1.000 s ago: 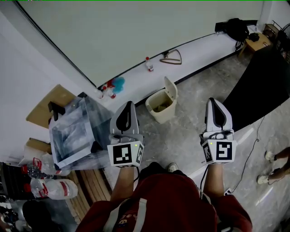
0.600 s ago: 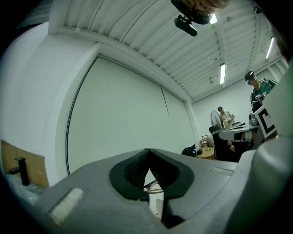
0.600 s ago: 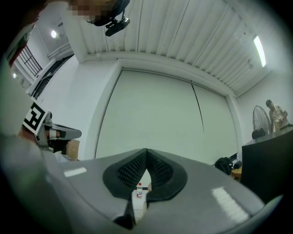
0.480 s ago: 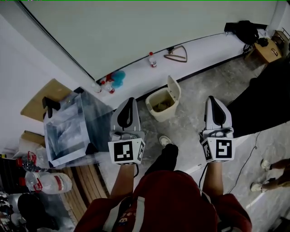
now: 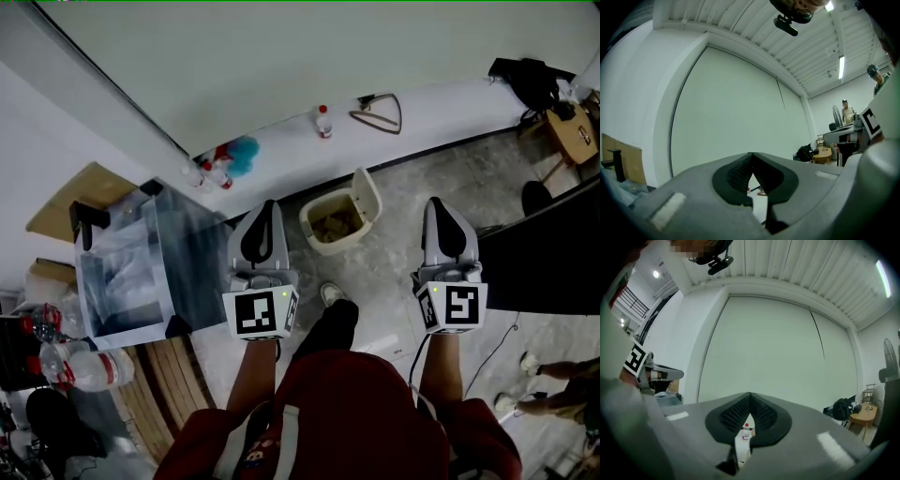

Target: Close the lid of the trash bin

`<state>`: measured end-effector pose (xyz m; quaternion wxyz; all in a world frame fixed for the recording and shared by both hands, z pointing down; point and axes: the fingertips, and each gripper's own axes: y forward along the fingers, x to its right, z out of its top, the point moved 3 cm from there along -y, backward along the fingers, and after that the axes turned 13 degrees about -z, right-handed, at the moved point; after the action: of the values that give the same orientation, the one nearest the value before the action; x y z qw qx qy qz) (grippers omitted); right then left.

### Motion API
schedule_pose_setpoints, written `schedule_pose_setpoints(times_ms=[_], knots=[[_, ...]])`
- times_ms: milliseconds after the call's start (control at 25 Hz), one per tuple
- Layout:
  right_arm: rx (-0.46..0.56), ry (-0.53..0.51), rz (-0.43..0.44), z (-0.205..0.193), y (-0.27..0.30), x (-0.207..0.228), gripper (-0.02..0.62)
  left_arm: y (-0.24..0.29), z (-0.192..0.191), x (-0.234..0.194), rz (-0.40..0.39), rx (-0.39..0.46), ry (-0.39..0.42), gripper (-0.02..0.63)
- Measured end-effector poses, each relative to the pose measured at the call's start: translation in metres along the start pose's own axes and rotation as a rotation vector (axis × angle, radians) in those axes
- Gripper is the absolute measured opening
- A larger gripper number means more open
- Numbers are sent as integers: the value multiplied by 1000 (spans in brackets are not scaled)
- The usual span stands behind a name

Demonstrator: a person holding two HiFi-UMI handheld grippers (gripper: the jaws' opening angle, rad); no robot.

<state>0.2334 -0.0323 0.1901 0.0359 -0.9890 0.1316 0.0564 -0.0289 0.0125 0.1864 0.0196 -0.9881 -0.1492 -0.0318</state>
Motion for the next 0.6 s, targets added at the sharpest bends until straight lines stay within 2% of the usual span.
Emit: schedule_pose_setpoints(times_ms=[280, 600], knots=[[-78, -22, 80, -29, 77, -21, 0, 43, -28, -39, 40, -36, -32, 3], [-193, -51, 162, -82, 143, -50, 0, 76, -77, -82, 85, -84, -63, 3]])
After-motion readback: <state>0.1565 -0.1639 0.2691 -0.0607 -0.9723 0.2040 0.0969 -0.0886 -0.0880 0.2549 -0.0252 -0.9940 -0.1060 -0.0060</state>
